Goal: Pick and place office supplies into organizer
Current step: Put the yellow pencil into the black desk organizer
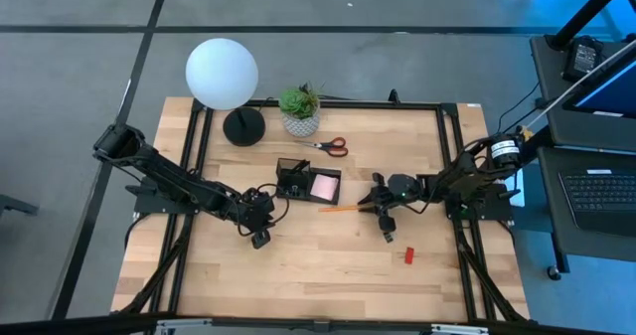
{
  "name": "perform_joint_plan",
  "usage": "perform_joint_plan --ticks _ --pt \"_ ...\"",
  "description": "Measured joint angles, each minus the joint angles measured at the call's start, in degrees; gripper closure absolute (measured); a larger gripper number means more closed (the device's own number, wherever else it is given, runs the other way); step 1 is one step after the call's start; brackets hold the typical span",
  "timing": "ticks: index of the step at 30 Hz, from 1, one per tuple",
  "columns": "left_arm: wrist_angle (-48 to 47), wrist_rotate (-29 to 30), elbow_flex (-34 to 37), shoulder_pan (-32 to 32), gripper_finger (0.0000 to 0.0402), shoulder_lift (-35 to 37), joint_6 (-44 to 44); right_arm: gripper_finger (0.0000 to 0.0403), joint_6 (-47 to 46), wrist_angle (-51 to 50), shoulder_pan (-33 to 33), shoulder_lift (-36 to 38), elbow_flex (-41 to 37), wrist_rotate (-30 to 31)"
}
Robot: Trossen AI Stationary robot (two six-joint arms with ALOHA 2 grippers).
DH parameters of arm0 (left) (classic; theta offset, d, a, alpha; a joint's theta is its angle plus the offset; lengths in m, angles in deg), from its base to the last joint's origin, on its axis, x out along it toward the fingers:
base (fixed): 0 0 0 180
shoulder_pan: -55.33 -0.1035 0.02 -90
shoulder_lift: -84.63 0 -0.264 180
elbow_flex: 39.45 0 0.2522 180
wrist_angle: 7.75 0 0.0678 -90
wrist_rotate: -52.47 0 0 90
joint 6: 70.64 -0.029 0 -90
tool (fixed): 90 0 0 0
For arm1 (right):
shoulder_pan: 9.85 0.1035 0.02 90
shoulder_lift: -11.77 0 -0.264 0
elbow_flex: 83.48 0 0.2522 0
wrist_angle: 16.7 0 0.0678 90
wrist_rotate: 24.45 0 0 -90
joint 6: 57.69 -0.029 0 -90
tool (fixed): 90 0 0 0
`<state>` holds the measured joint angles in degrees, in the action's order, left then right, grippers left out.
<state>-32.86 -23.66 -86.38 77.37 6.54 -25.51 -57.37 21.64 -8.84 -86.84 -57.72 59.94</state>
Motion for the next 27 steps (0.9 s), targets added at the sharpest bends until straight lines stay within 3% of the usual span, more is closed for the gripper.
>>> perform_joint_plan --ticks 10,27 --pt "0.0 0.0 0.0 0.0 0.0304 0.0 0.2 0.0285 0.1 13.1 0.0 -0.1 -9.0 0.0" --pt "0.0 0.2 0.0 0.0 0.0304 0.0 0.2 0.0285 4.5 12.5 0.0 0.0 -8.6 0.4"
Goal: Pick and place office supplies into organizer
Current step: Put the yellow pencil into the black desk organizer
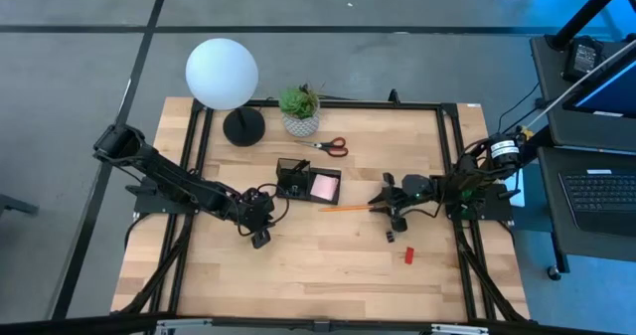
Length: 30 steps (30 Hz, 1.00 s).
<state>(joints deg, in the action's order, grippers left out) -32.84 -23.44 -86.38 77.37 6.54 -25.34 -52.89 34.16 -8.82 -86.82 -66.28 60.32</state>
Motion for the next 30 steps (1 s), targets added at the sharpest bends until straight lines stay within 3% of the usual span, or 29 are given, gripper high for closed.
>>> perform_joint_plan --ticks 19,30 --pt "0.0 0.9 0.0 0.0 0.0304 0.0 0.0 0.0285 -1.4 12.3 0.0 -11.8 0.1 1.5" --pt "0.0 0.9 0.0 0.0 0.0304 0.0 0.0 0.0286 1.0 13.0 0.0 -13.1 0.2 1.5"
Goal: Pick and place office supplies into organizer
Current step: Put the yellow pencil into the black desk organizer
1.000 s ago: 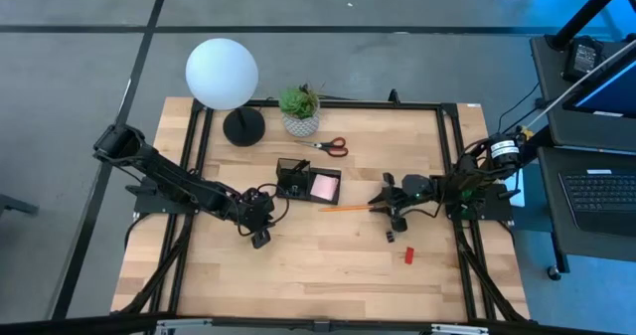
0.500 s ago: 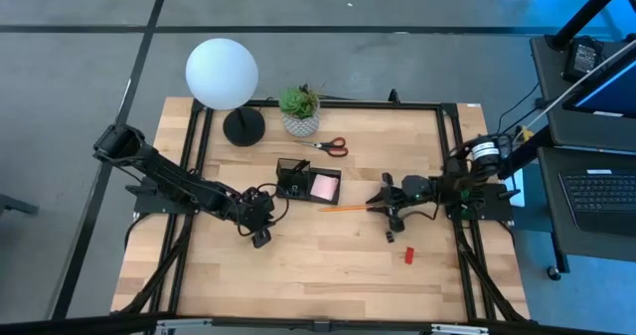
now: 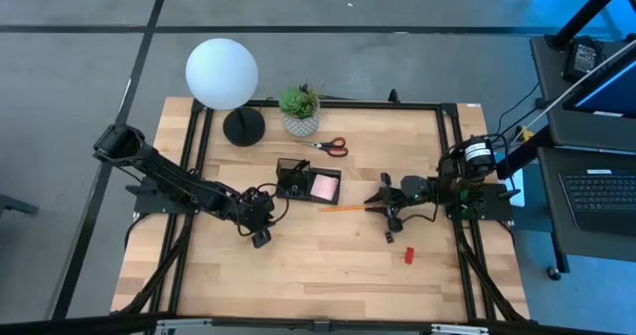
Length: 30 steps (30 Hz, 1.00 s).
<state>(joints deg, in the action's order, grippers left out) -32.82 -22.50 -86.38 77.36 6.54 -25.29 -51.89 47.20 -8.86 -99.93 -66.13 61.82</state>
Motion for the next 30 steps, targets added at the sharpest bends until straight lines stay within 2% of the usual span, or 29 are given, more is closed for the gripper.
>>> perform_joint_plan --ticks 13,24,30 --pt "0.0 0.0 0.0 0.0 0.0304 0.0 0.6 0.0286 -0.5 0.2 0.0 -0.1 0.0 -0.1" --pt "0.0 0.0 0.0 0.0 0.0304 0.0 0.6 0.0286 -5.1 -0.1 0.0 -0.1 0.2 -0.2" --pt "0.0 0.0 0.0 0.0 0.0304 0.0 0.6 0.0314 -5.1 -1.3 0.0 -0.1 1.3 -0.2"
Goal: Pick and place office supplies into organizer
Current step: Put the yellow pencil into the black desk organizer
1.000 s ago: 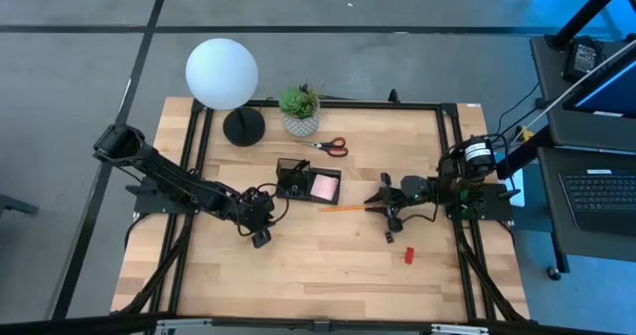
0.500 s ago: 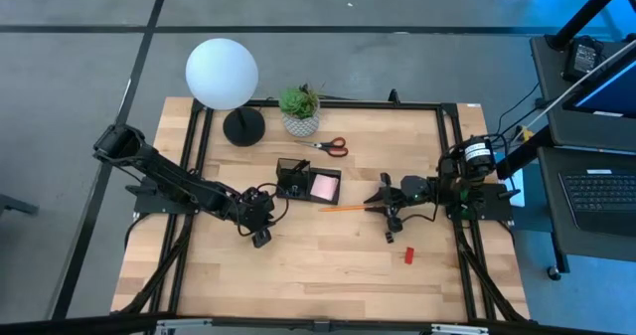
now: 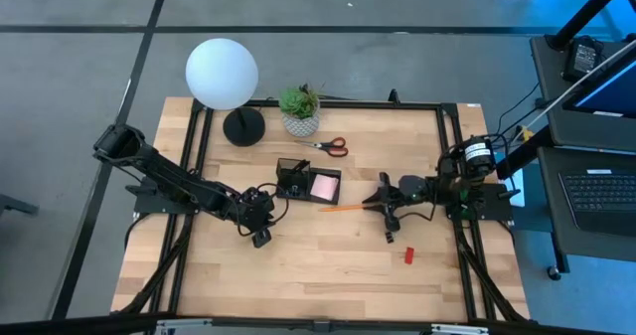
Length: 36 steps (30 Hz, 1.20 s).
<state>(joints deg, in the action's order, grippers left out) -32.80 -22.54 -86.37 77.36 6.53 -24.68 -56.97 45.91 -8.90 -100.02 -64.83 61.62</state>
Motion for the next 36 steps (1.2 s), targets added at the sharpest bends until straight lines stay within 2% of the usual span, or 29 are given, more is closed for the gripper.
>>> perform_joint_plan --ticks 10,17,30,36 --pt "0.0 0.0 0.0 0.0 0.0304 0.0 -0.1 0.0383 2.5 -0.7 0.0 0.0 0.8 -0.5" --pt "0.0 -0.2 0.0 0.0 0.0304 0.0 -0.2 0.0385 -0.1 0.2 0.0 -0.1 0.6 -0.5" --pt "0.0 -7.1 0.0 0.0 0.0304 0.0 -0.1 0.0385 -3.6 1.4 0.0 -0.3 0.5 -1.4" --pt "0.0 -7.6 0.0 0.0 0.0304 0.0 -0.1 0.0385 -4.9 0.8 1.0 0.5 0.5 -1.2"
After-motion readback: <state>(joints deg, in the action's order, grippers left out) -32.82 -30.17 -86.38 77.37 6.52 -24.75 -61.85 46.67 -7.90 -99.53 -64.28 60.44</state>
